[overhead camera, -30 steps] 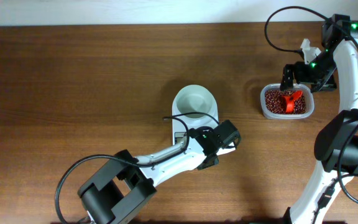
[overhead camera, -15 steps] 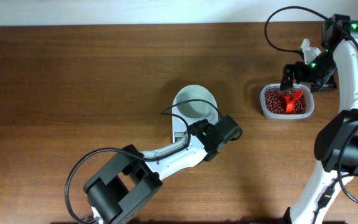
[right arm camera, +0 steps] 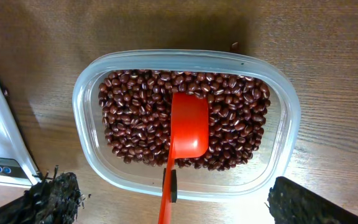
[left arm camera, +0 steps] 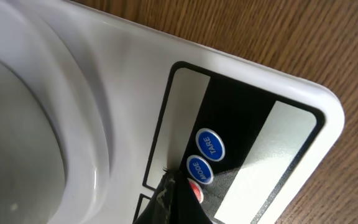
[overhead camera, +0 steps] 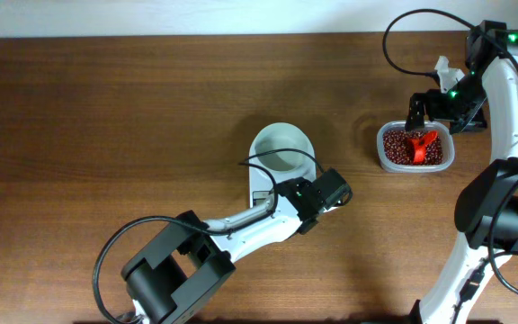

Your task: Scoop item into bowl and weigh 50g on scale

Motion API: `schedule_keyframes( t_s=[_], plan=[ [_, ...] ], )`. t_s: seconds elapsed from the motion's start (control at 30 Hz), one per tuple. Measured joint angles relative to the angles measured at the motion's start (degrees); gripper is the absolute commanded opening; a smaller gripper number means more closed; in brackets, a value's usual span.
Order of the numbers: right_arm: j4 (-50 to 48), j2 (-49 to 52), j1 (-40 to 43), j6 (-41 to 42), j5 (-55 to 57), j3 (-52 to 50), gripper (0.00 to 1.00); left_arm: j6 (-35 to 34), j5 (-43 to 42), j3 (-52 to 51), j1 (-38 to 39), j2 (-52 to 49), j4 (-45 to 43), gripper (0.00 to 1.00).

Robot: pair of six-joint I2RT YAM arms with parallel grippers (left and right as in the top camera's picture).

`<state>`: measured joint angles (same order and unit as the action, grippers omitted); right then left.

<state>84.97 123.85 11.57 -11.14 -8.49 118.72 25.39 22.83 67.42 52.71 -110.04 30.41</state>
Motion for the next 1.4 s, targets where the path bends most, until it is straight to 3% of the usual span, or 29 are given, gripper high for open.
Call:
schedule_keyframes(
  t_s=[0.53,0.73,0.9,1.1,1.23,1.4],
  plan=[
    [0.0,0.0,0.0,0.0,0.0,0.0,0.99,3.3,-4.5,1.4,0.0,-0.1,5.9,0.00],
    [0.0,0.0,0.0,0.0,0.0,0.0,0.99,3.4,-14.8,2.2,0.9,-0.1,14.1,0.00],
    [0.0,0.0,0.0,0.0,0.0,0.0,0.99,-2.3,-20.5,2.7,1.1,9.0,15.8,0.00],
    [0.0,0.0,0.0,0.0,0.0,0.0,0.99,-11.7,-21.8,4.5,-1.4,30.9,15.6,0.00],
    [0.0,0.0,0.0,0.0,0.0,0.0,0.99,-23.3,-22.0,4.5,-11.8,38.9,15.7,0.00],
    [0.0,0.0,0.0,0.0,0.0,0.0,0.99,-30.4,-22.0,4.5,-23.1,43.1,16.7,0.00]
  ],
)
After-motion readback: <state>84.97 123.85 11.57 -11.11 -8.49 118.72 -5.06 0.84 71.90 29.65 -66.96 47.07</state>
